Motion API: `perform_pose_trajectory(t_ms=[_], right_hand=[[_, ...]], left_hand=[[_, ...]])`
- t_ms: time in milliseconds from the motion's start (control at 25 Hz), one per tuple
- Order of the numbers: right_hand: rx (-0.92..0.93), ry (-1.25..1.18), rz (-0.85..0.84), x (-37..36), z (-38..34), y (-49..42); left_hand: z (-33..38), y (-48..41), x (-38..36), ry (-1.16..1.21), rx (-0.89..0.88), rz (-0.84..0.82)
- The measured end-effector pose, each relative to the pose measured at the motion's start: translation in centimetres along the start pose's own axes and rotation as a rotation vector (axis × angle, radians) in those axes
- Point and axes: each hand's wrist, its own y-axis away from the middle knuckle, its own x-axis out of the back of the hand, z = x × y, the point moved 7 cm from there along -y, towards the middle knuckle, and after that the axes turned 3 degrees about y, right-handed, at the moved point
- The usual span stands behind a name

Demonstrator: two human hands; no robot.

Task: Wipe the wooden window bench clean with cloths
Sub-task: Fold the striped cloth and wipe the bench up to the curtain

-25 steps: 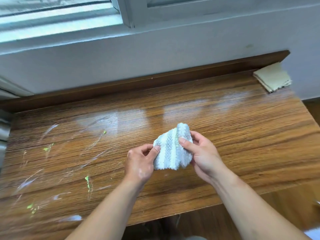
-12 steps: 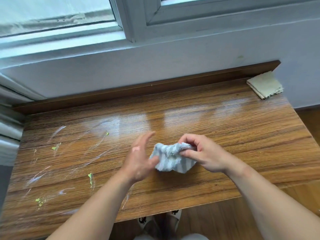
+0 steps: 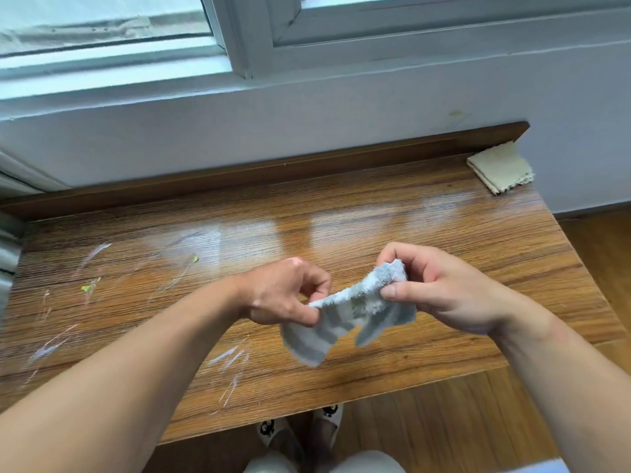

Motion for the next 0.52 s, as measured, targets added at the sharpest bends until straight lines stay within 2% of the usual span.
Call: perform_pose_trajectory(t_ms=[80,120,200,280,320,360,480,520], right_hand=[[-0.1,0.203,0.039,1.4,1.9,-1.8],[-0.131,0.336,0.076,2.2,3.2,-3.2],[-0.15,0.58,0.163,3.7,5.6,-6.3],[-0.135,0.791,0.24,4.4,8.1,-8.1],[-0.131,0.877,0.24,4.2,9.5,-8.1],[-0.126,0.975,0.21,3.6,11.0,-7.3],[-0.065,1.253,0.096,1.0,15.5,-2.3],[-0.063,1.249,0.127,0.6,16.3,-0.8]], left_hand=[[-2.6,-0.7,-0.1,0.132,0.115,-0.022],[-4.3,-1.5,0.2,0.123,0.188,0.006],[-7.7,-3.3,1.5,0.002,0.305,0.166],[-9.8,-4.3,2.6,-0.154,0.366,0.371],[-10.0,-4.2,2.3,-0.245,0.362,0.417],[-10.2,-4.0,1.0,-0.347,0.334,0.386],[-11.1,-2.4,-5.9,-0.627,0.22,0.079],[-11.3,-1.9,-7.5,-0.655,0.196,0.078]])
